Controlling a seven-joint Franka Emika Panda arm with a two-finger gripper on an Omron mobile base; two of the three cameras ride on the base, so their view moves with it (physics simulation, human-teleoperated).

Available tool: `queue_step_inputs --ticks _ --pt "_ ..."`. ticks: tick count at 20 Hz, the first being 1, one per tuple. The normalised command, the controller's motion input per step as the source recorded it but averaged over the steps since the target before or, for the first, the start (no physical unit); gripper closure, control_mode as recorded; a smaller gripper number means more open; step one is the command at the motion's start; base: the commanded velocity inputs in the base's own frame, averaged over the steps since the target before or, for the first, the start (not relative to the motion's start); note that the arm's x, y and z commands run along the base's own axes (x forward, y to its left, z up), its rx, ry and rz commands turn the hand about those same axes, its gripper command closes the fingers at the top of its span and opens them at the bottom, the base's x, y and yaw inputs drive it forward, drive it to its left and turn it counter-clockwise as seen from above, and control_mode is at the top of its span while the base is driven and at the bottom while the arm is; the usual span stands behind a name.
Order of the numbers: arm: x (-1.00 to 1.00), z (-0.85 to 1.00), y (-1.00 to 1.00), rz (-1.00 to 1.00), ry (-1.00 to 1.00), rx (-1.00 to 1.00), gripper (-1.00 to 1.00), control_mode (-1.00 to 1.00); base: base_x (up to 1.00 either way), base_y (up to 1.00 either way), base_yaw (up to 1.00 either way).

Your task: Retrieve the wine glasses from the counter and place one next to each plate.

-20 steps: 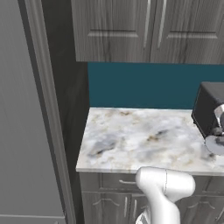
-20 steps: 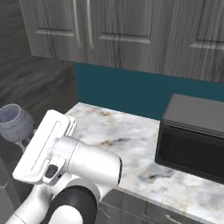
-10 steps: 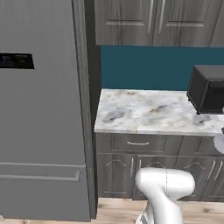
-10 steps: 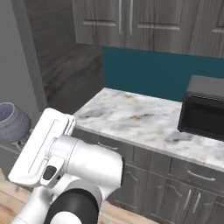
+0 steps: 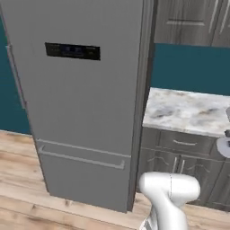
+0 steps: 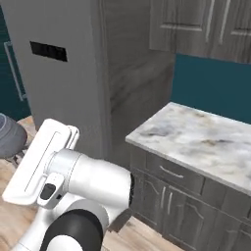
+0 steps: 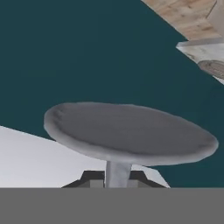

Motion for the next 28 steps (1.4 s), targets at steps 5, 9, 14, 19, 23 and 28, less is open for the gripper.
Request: queue_step_inputs --ticks 5,9,14,19,23,28 --pt "0.00 0.00 0.00 0.00 0.00 0.00 1.00 1.00 -0.01 0.65 0.85" --pt "0.00 0.00 0.00 0.00 0.00 0.00 1.00 1.00 0.00 0.23 0.97" --pt "0.00 0.00 0.00 0.00 0.00 0.00 1.00 1.00 0.00 0.08 1.00" --pt "0.00 0.00 0.00 0.00 0.00 0.00 1.00 1.00 0.00 0.02 0.94" --pt "0.00 0.00 0.00 0.00 0.00 0.00 1.00 1.00 0.00 0.00 0.88" --pt "0.00 0.00 0.00 0.00 0.00 0.00 1.00 1.00 0.08 -0.01 0.79"
